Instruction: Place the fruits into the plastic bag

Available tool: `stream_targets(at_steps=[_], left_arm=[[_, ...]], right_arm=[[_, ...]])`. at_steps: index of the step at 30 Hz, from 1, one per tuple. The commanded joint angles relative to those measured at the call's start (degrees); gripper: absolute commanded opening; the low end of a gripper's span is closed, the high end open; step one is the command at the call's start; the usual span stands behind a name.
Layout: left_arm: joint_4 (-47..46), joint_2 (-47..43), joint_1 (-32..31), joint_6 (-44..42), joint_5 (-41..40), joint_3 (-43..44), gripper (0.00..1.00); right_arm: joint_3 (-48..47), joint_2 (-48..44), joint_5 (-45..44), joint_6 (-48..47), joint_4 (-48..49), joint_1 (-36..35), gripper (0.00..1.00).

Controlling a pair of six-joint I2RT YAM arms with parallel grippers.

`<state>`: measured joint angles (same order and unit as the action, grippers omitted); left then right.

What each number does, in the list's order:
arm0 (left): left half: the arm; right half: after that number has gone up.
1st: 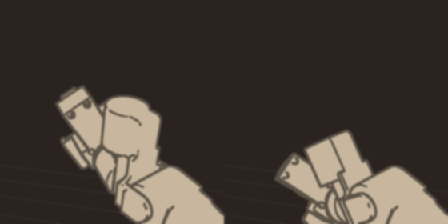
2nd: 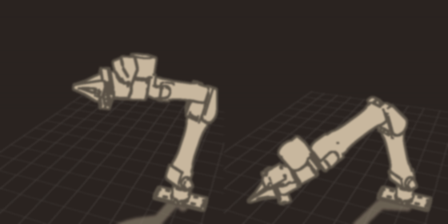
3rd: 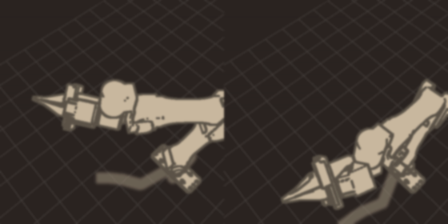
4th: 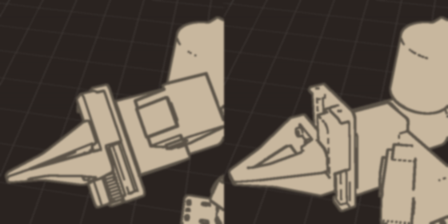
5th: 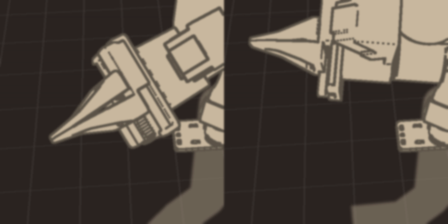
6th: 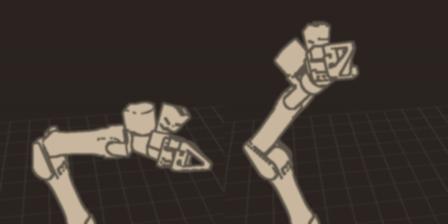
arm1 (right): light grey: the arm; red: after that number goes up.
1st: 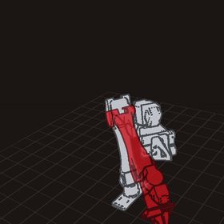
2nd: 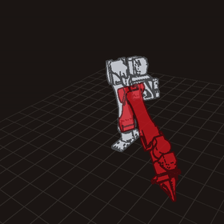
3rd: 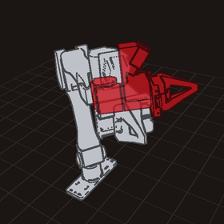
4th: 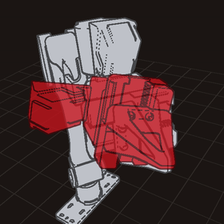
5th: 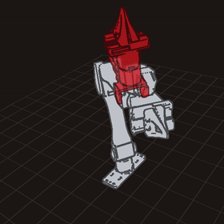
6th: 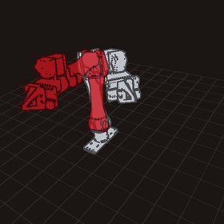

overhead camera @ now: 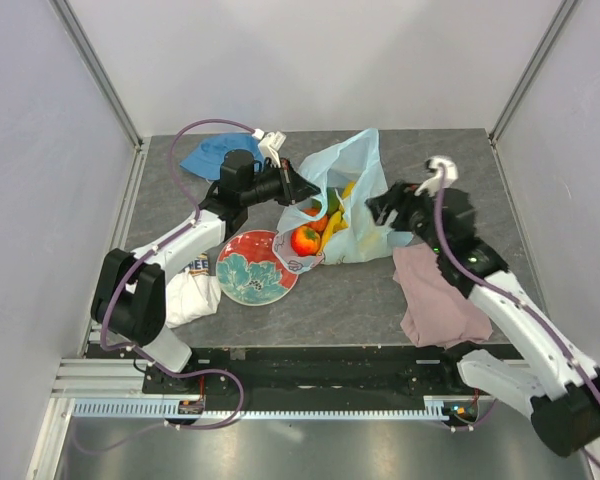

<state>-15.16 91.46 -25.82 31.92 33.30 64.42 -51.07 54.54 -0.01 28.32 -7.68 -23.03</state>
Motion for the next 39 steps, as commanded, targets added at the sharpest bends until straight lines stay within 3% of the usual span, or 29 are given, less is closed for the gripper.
stream_targets(at_steps=[1,8,15,18,19,21,26,31,33,37,39], left_arm=[[-0.8,-1.5,0.2,0.2,-0.9,-0.4,0.02],[2.3,-1.9,0.2,-2.2,-1.8,-0.4,0.02],[2.7,-2.4,0.2,-2.7,-1.7,-0.5,0.02],[3.0,-2.8,0.2,-2.9,-2.3,-0.5,0.02],[3.3,-2.7,0.3,-3.0,-2.4,-0.4,0.01],[4.0,-2.7,0.6,-3.0,-2.8,0.9,0.02],[6.0,-3.0,3.1,-0.5,-2.5,11.1,0.02],[9.9,-1.6,6.3,-0.5,-0.6,23.4,0.02],[9.4,-1.5,7.7,0.8,0.0,24.3,0.02],[5.9,-2.6,8.3,3.1,3.3,20.1,0.01],[1.9,-2.6,8.3,6.1,5.6,17.1,0.02]], right_arm=[[1.5,6.3,-6.5,4.6,1.6,-8.8,0.76],[-2.0,15.7,-19.3,8.1,-0.7,-19.4,0.75],[-3.7,23.8,-31.9,12.0,-3.1,-22.9,0.7],[-4.4,26.7,-34.4,11.4,-3.0,-22.8,0.48],[-5.3,26.9,-34.3,11.0,-3.0,-22.7,0.24],[-6.7,26.1,-33.5,8.1,-2.8,-22.3,0.0],[-17.1,20.3,-26.1,-2.2,-2.9,-13.8,0.0],[-29.4,17.8,-6.2,-11.2,-3.4,-0.4,0.0],[-31.6,18.0,-4.3,-13.1,-5.2,1.1,0.0],[-25.4,16.8,-2.4,-13.5,-5.9,5.5,0.05],[-18.5,16.6,-2.9,-11.2,-5.5,7.1,0.19]])
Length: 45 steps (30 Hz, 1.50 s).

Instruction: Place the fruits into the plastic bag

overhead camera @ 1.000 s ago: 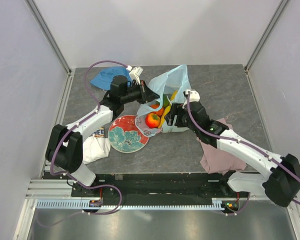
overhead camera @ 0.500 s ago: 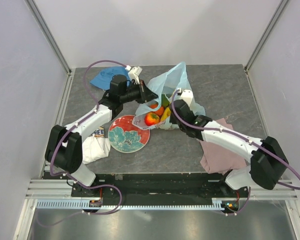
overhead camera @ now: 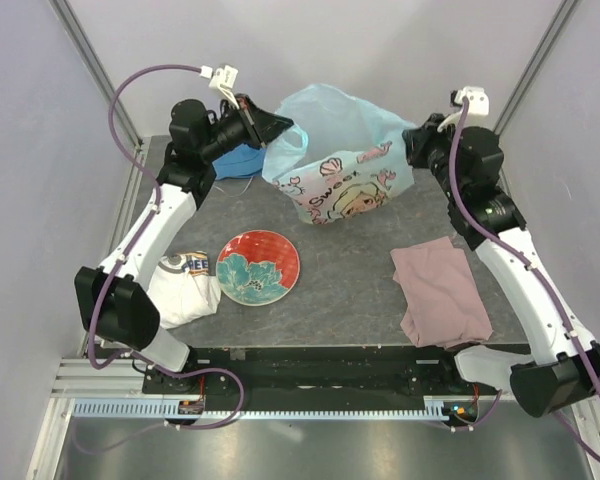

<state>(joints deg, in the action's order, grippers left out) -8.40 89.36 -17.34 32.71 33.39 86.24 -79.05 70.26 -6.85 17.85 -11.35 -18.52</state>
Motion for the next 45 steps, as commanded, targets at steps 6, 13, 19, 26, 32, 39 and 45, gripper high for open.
stream_targets(at_steps=[6,13,19,26,32,39,45], left_arm=[[-10.3,2.1,-0.6,8.1,12.0,-13.7,0.02],[-14.5,2.0,-2.7,7.8,14.1,-20.0,0.01],[-15.2,-0.5,-4.1,7.3,12.5,-24.8,0.02],[-15.2,-2.7,-5.6,6.8,11.5,-27.5,0.02],[-15.3,-4.5,-5.7,6.6,10.9,-30.2,0.01],[-15.3,-4.9,-5.8,6.8,10.9,-30.6,0.01],[-15.3,-4.5,-5.9,6.8,11.0,-30.5,0.01]], right_arm=[[20.6,-0.5,-0.5,1.5,-2.5,4.6,0.53],[16.2,-8.0,4.9,-4.3,-1.4,3.4,0.7],[13.8,-13.8,4.1,-9.2,1.9,-5.8,0.71],[4.9,2.2,-10.7,-13.9,-3.6,-20.5,0.72],[0.0,13.2,-21.6,-10.2,-5.6,-20.7,0.74],[-0.9,17.0,-28.9,-9.0,-8.7,-19.5,0.75],[-0.7,17.0,-22.4,-16.3,-5.1,-19.6,0.8]])
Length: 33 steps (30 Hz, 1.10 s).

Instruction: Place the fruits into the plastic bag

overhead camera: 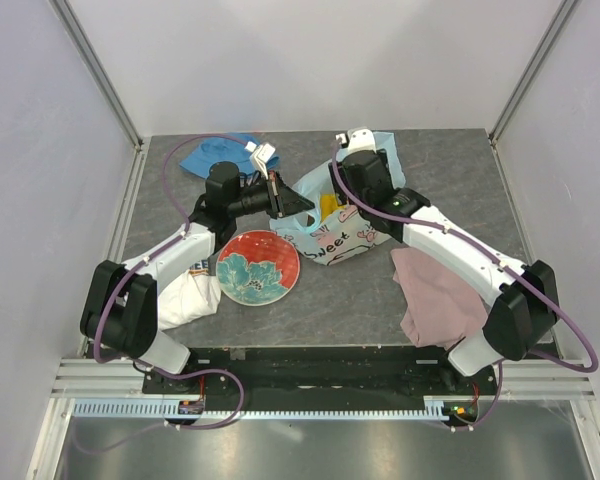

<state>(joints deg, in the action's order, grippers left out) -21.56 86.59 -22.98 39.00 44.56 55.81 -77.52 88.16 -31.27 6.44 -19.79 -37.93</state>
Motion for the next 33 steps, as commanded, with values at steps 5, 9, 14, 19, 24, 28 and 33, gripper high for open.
stream_targets(at_steps=[5,9,14,19,24,28,33], left_arm=[[-2.3,-1.3,-0.2,0.6,0.1,-0.1,0.02],[-2.3,-1.3,-0.3,0.6,0.2,-0.1,0.02],[-2.3,-1.6,-0.4,0.7,0.0,0.0,0.02],[-2.2,-1.3,-0.3,0.8,-0.3,0.1,0.02],[-2.1,-1.0,-0.4,0.9,-0.4,0.2,0.02],[-1.9,-1.1,-0.3,0.9,-0.7,0.4,0.02],[-1.2,-1.1,-0.4,0.5,-1.1,0.8,0.02]], right_arm=[[-5.4,0.9,3.4,-12.8,3.7,-0.1,0.83],[-12.5,7.0,2.0,-14.7,-4.9,0.7,0.84],[-19.0,12.9,3.6,-13.5,-13.2,0.9,0.82],[-19.1,12.7,6.4,-10.7,-17.0,0.8,0.8],[-19.3,12.9,6.1,-10.6,-21.0,0.9,0.76],[-20.0,13.6,1.9,-10.5,-23.4,0.8,0.65],[-19.6,13.8,-0.6,-11.0,-25.4,0.9,0.43]])
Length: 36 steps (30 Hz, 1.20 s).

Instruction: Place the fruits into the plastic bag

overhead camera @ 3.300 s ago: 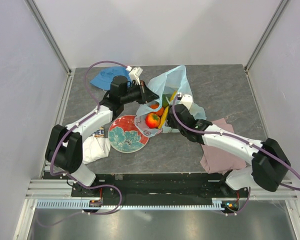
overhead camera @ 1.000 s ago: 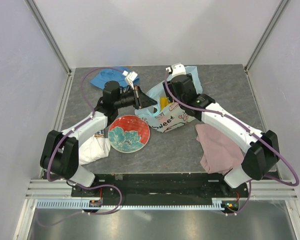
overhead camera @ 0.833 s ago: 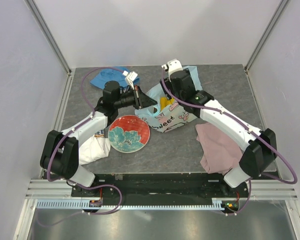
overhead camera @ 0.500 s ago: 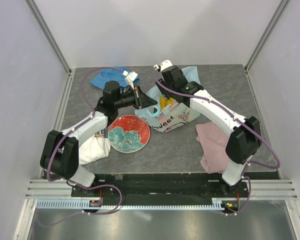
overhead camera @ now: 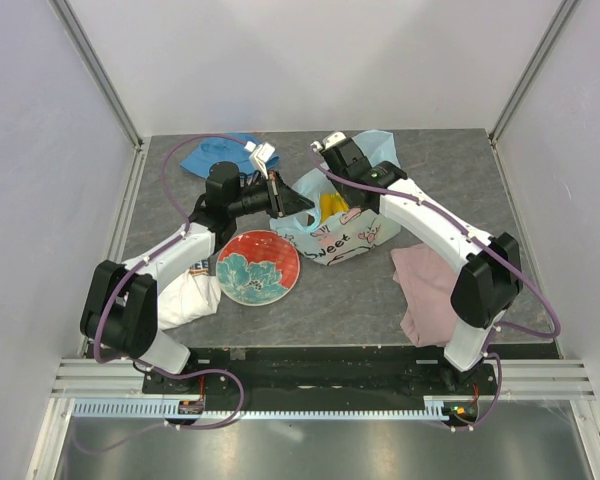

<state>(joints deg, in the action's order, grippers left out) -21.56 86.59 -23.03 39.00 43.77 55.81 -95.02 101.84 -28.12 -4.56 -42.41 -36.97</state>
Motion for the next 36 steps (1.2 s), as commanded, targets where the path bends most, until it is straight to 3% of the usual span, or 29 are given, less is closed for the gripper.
stream_targets(at_steps=[1,2,3,5,9,13,17,22,32,36], left_arm=[[-1.0,-0.8,-0.4,0.5,-0.6,1.1,0.02],[-0.7,-0.7,-0.3,0.4,-0.7,1.4,0.02],[-0.5,-0.5,-0.4,0.3,-0.9,2.3,0.02],[0.5,0.2,-0.3,0.0,-1.4,3.7,0.01],[3.9,1.8,0.1,-1.2,-4.4,11.3,0.01],[9.4,4.6,1.8,-2.6,-7.4,20.9,0.02],[11.4,8.6,4.8,-0.7,-6.6,29.5,0.02],[9.5,13.2,7.1,2.8,-3.1,35.1,0.01],[7.2,23.7,8.3,0.5,4.3,45.1,0.02],[6.7,25.9,8.3,0.3,7.0,46.8,0.02]], right_arm=[[-2.2,0.0,-3.7,0.1,-3.0,0.0,0.36],[-2.2,-0.2,-3.8,0.2,-3.0,0.0,0.27],[-2.5,-0.7,-3.9,0.3,-3.0,0.0,0.11],[-3.6,-1.7,-4.4,0.9,-2.2,0.0,0.0],[-5.2,-6.3,-5.4,2.3,3.2,0.6,0.0],[-1.5,-15.9,-1.3,6.5,17.8,5.0,0.0],[10.9,-29.0,7.9,11.3,32.7,10.1,0.0],[21.9,-36.4,7.4,11.9,44.9,11.7,0.0],[42.3,-41.6,4.5,17.4,51.8,12.2,0.0],[45.4,-43.0,3.1,19.8,53.3,12.3,0.01]])
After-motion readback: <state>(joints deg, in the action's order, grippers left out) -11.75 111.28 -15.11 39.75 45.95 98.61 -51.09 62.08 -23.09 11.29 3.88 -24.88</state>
